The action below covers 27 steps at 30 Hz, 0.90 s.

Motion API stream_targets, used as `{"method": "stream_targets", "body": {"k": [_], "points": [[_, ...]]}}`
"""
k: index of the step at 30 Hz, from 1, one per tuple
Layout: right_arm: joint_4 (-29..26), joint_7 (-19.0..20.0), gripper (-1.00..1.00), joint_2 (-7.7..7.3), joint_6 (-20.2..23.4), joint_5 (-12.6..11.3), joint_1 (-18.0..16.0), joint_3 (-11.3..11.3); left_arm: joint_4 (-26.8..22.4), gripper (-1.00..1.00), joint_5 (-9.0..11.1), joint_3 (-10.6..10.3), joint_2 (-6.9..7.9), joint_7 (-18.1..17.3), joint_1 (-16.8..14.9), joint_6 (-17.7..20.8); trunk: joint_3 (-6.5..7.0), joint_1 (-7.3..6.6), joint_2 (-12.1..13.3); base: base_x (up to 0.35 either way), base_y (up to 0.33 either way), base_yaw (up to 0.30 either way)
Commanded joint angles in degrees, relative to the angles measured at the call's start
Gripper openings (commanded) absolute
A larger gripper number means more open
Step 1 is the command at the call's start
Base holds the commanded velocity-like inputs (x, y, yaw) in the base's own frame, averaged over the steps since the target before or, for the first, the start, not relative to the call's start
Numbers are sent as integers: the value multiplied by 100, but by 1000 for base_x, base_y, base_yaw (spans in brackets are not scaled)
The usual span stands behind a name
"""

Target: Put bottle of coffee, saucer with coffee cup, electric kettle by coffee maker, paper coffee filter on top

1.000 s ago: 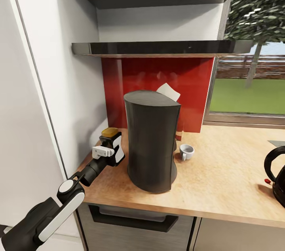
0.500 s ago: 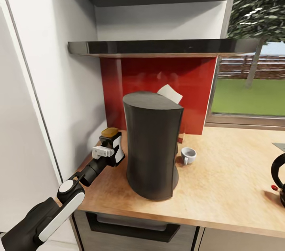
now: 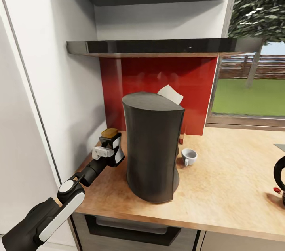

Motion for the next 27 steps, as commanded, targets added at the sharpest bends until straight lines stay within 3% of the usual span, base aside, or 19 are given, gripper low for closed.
{"method": "stream_targets", "body": {"k": [1, 27], "points": [[-2, 23, 100, -1, -14, 46, -3, -49, -8, -100, 40, -20, 7, 45, -8, -2, -8, 0, -4, 2, 0, 0], [-2, 23, 100, -1, -14, 46, -3, -49, -8, -100, 39, -22, 7, 45, -8, -2, -176, 0, -4, 0, 0, 0]]}}
